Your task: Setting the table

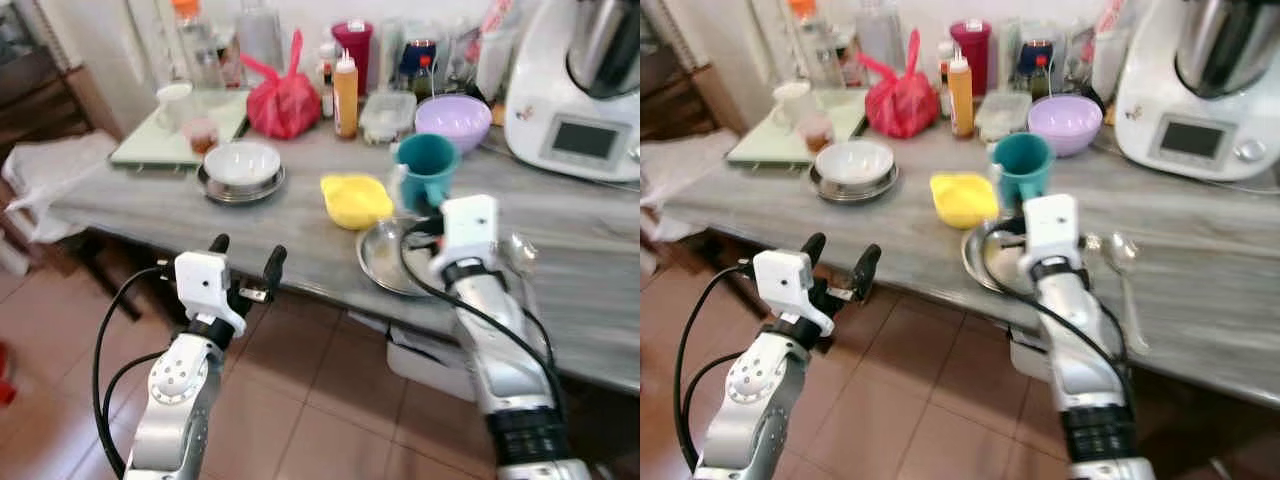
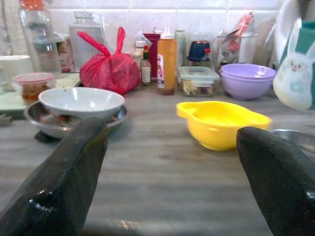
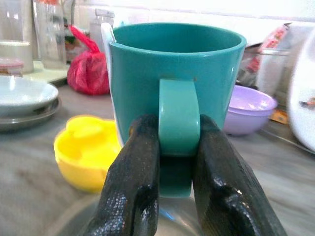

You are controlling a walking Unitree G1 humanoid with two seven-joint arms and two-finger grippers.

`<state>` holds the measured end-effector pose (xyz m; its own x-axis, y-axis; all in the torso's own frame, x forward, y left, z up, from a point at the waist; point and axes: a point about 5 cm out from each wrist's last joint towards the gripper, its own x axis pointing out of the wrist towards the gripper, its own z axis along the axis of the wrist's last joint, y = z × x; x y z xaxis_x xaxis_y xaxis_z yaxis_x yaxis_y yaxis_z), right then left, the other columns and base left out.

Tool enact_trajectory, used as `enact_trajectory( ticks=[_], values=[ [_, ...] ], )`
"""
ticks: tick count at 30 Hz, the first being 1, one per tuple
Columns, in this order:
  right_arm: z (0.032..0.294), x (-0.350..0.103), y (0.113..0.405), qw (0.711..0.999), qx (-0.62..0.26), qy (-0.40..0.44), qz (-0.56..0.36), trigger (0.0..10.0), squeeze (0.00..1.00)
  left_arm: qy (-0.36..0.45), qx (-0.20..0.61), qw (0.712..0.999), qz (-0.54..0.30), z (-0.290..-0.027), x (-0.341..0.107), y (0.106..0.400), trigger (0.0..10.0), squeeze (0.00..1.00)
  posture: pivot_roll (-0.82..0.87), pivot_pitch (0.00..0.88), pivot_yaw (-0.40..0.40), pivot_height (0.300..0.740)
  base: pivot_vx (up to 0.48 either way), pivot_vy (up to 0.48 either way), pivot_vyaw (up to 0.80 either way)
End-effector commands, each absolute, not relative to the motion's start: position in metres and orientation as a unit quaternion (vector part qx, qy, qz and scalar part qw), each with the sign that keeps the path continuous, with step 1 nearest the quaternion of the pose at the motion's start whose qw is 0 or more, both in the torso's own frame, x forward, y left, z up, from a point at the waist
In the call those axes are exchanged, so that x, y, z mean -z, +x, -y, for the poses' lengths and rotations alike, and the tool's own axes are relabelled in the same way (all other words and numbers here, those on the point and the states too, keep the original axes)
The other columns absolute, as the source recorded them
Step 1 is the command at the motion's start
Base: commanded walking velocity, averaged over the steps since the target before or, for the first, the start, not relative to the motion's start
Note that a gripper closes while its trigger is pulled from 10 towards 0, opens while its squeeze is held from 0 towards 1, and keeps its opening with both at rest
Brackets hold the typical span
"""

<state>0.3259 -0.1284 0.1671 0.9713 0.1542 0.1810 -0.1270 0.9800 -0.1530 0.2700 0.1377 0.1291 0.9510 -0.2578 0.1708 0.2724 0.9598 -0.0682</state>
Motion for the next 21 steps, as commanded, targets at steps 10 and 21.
enact_trajectory(
  ticks=[10, 21],
  values=[
    [0.129, -0.172, 0.323, 0.988, -0.078, -0.083, 0.107, 10.0, 0.0, -0.051, 0.183, 0.981, 0.046, -0.134, -0.118, 0.249, 10.0, 0.0, -0.1, 0.064, 0.067, 0.74, 0.073, 0.0, -0.15],
    [0.138, -0.17, 0.326, 0.988, -0.053, -0.106, 0.097, 10.0, 0.0, -0.029, 0.253, 0.967, 0.023, -0.134, -0.115, 0.239, 10.0, 0.0, -0.11, 0.07, 0.069, 0.74, 0.0, 0.0, 0.0]
  ],
)
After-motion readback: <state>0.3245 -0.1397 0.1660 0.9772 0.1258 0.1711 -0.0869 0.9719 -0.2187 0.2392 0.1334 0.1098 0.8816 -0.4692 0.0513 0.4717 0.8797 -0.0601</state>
